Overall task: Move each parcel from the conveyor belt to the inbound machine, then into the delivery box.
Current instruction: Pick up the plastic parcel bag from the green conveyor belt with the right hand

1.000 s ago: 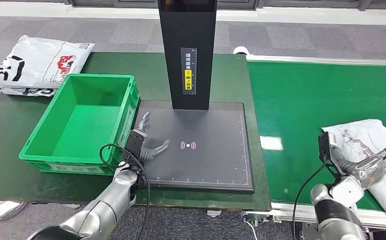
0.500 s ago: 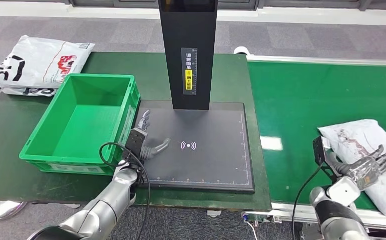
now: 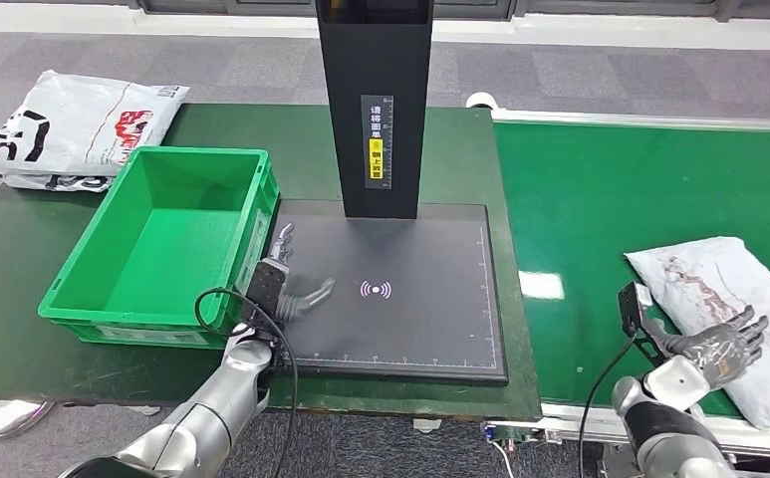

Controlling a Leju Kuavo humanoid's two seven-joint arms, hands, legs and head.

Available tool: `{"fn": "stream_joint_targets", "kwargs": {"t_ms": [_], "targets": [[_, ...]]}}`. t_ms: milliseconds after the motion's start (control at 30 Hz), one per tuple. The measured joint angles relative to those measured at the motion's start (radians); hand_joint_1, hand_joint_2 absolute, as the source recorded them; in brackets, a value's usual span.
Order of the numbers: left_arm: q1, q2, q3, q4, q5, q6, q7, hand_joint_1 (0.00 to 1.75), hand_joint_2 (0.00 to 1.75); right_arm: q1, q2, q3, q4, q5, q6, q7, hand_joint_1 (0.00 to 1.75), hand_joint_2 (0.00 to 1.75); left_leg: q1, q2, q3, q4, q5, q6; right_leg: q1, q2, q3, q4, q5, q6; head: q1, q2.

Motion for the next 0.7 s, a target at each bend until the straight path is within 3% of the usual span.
{"fn": "stream_joint_targets", "kwargs": {"t_ms": [700], "targets": [[0.075, -0.014, 0.0, -0.049, -0.038, 0.025, -0.009, 0.0, 1.75, 0.072, -0.032, 0.017, 0.018, -0.055, 0.02, -0.008, 0.0, 1.75, 0.0, 0.0, 0.0, 0.0, 0.0, 0.0, 0.0, 0.0, 0.0, 0.0, 0.0, 0.0, 0.0, 0.0]]}}
